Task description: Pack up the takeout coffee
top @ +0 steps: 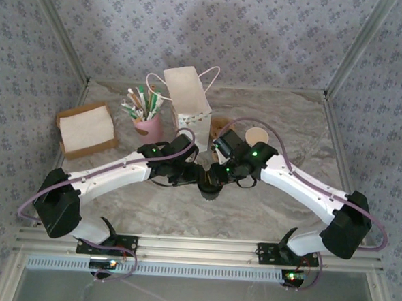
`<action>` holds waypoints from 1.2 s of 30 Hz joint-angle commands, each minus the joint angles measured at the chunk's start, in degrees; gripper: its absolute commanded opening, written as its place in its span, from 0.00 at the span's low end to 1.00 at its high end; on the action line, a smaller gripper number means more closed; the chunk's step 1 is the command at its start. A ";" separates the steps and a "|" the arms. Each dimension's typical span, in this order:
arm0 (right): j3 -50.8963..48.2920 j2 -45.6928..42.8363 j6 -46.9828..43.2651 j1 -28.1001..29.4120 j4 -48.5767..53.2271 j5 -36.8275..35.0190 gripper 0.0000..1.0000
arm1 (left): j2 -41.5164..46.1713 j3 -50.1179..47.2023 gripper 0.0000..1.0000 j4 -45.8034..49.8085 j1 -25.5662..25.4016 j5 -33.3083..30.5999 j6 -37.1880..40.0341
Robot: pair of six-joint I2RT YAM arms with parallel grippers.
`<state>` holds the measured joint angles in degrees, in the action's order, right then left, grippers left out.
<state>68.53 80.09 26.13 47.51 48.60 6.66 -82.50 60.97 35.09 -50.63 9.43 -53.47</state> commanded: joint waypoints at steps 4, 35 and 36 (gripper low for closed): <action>-2.30 1.88 -0.29 -0.77 -0.18 0.12 0.30 | 0.20 0.29 0.57 1.63 0.01 -0.93 0.21; 8.84 4.70 -1.03 4.89 7.74 -10.13 0.97 | 28.76 -8.49 1.00 13.35 5.67 -14.16 -2.43; 9.36 5.54 -1.08 5.34 8.26 -10.99 0.98 | 29.61 -9.05 0.99 13.74 6.07 -14.22 -2.52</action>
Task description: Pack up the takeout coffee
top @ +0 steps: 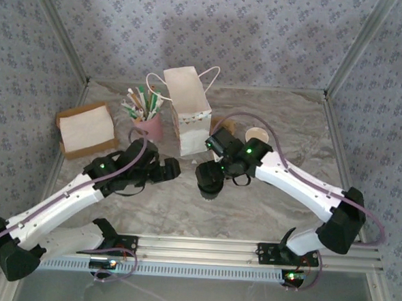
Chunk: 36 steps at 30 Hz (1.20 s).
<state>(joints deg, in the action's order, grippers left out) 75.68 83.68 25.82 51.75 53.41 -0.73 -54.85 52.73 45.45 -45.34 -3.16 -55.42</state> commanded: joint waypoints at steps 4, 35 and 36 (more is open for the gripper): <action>3.49 5.18 -1.06 2.17 4.65 -5.69 1.00 | 3.85 -2.49 1.00 3.77 1.68 -1.33 -0.74; 1.87 8.66 0.43 2.66 6.42 -5.90 0.74 | 1.21 -3.58 1.00 0.60 1.98 0.88 0.31; 1.54 8.01 0.68 2.59 6.68 -6.08 0.74 | 1.09 -3.52 0.99 0.49 1.94 1.02 0.44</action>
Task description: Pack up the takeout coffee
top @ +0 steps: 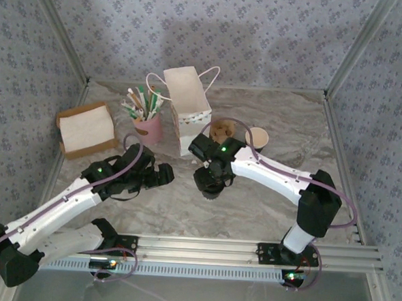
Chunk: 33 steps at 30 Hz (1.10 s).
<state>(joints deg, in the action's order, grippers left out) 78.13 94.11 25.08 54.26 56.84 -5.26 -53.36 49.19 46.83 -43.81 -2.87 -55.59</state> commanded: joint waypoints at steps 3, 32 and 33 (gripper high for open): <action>-2.23 -4.88 2.32 -0.59 4.23 -2.57 0.74 | -0.79 0.13 0.99 -1.42 0.50 1.11 0.75; -20.49 -29.36 5.97 -38.98 11.33 -3.36 0.74 | -3.42 1.67 0.99 -2.61 1.46 3.73 4.00; -20.88 -29.11 6.28 -38.99 11.37 -3.24 0.75 | -3.46 1.70 0.99 -2.86 1.45 3.80 4.00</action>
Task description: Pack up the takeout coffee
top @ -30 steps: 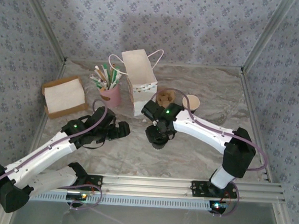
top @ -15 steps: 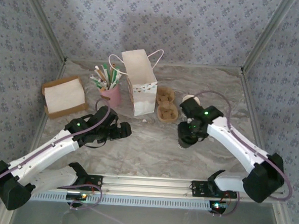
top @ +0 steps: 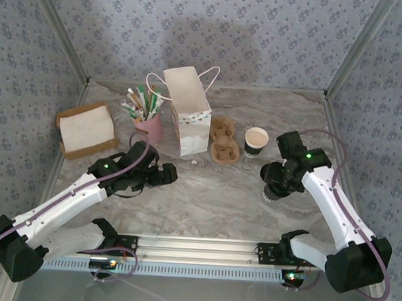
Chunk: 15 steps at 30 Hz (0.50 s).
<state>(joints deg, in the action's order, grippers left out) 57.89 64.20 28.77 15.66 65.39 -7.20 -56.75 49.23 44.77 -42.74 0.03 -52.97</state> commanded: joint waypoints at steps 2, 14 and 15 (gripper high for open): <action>-0.32 1.89 4.32 -0.47 4.13 -2.69 0.76 | -0.20 1.46 1.00 -1.15 0.56 1.15 1.46; -3.15 3.30 9.76 -0.67 3.57 -5.66 0.85 | -1.87 2.04 0.99 -2.23 0.92 1.90 2.12; -3.43 3.13 9.96 -0.64 3.34 -5.44 0.86 | -1.95 2.11 1.00 -2.26 0.97 1.90 2.16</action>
<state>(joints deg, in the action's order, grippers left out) 55.86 67.55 35.90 15.44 67.44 -11.27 -58.48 49.23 43.22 -42.30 0.86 -51.92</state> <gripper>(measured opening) 0.854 0.994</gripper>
